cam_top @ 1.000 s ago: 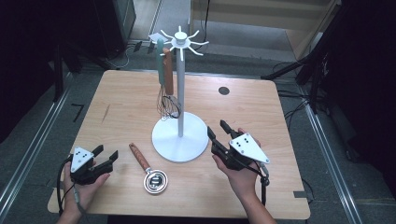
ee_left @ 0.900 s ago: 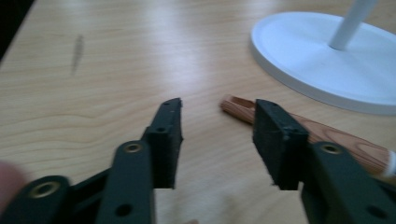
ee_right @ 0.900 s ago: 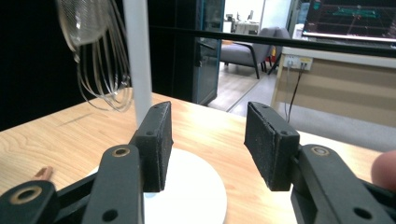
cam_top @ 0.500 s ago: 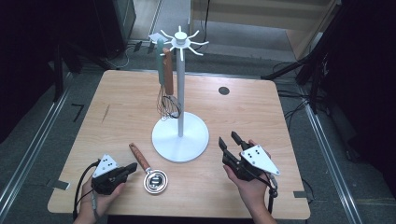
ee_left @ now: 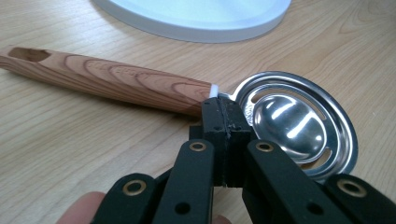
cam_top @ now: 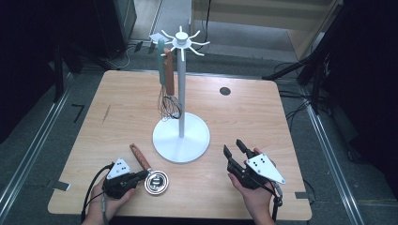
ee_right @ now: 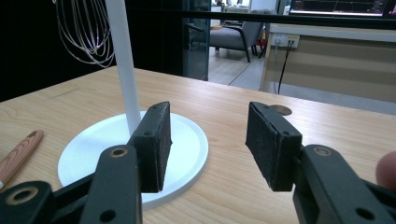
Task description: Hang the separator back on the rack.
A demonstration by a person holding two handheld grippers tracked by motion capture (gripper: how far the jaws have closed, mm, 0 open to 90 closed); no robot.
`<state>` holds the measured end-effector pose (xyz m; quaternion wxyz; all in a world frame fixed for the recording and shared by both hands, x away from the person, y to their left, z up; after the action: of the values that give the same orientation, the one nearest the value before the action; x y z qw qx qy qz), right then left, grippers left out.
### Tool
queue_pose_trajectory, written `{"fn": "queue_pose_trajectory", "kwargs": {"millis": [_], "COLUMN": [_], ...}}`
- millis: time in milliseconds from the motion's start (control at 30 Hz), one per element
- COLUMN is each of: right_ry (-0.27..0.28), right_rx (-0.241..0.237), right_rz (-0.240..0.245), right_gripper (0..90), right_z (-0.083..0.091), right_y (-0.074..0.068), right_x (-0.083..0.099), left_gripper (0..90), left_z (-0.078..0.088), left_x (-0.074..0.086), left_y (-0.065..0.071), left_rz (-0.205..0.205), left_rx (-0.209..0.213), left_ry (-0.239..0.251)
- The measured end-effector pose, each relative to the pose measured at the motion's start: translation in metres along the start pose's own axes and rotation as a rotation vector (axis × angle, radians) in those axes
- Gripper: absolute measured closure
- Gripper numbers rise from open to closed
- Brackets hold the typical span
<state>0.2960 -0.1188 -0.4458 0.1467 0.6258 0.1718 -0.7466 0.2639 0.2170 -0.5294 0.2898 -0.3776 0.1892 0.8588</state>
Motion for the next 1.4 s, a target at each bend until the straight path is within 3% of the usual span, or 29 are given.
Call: {"fn": "queue_pose_trajectory", "kwargs": {"millis": [500, 700, 833, 967, 1033, 1100, 1133, 1200, 1300, 1400], "right_ry": [-0.006, -0.011, -0.016, -0.016, -0.016, -0.017, -0.016, -0.018, -0.021, -0.026], "right_rx": [0.01, 0.005, -0.003, -0.005, -0.007, -0.007, -0.011, -0.016, -0.017, -0.033], "right_rz": [-0.021, -0.021, -0.019, -0.023, -0.024, -0.024, -0.022, -0.023, -0.024, -0.025], "right_gripper": [51.8, 51.8, 51.8, 51.8, 51.8, 51.8, 51.8, 51.8, 51.8, 51.6], "right_z": [0.009, 0.007, 0.007, 0.007, 0.007, 0.007, 0.007, 0.006, 0.006, 0.004], "right_y": [0.007, 0.004, 0.001, 0.0, 0.001, 0.001, 0.0, -0.001, -0.002, -0.006], "right_x": [0.006, 0.008, 0.009, 0.009, 0.009, 0.009, 0.009, 0.01, 0.01, 0.011], "left_gripper": [90.0, 90.0, 90.0, 90.0, 90.0, 90.0, 90.0, 90.0, 90.0, 90.0], "left_z": [-0.013, -0.021, -0.02, -0.01, -0.004, -0.003, -0.001, 0.0, 0.0, 0.0], "left_x": [-0.006, -0.009, -0.011, -0.015, -0.017, -0.017, -0.019, -0.02, -0.02, -0.02], "left_y": [0.021, 0.033, 0.034, 0.021, 0.004, -0.002, -0.015, -0.029, -0.039, -0.058], "left_rz": [0.003, -0.007, -0.005, 0.029, 0.058, 0.062, 0.07, 0.082, 0.102, 0.144], "left_rx": [0.03, 0.051, 0.062, 0.04, 0.002, -0.013, -0.052, -0.089, -0.111, -0.138], "left_ry": [-0.016, -0.026, -0.009, 0.035, 0.055, 0.057, 0.066, 0.071, 0.074, 0.077]}}
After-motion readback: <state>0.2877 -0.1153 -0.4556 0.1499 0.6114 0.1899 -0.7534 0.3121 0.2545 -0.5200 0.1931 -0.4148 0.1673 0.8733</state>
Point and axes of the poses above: each handheld gripper's, and its own axes: z roughly backward along the jaws, x roughly out of its underside, y roughly to its right, the point moved 6 cm from there along -z, roughly forward along the jaws, and after that the axes turned 2 degrees about -z, right-handed, at the moved point
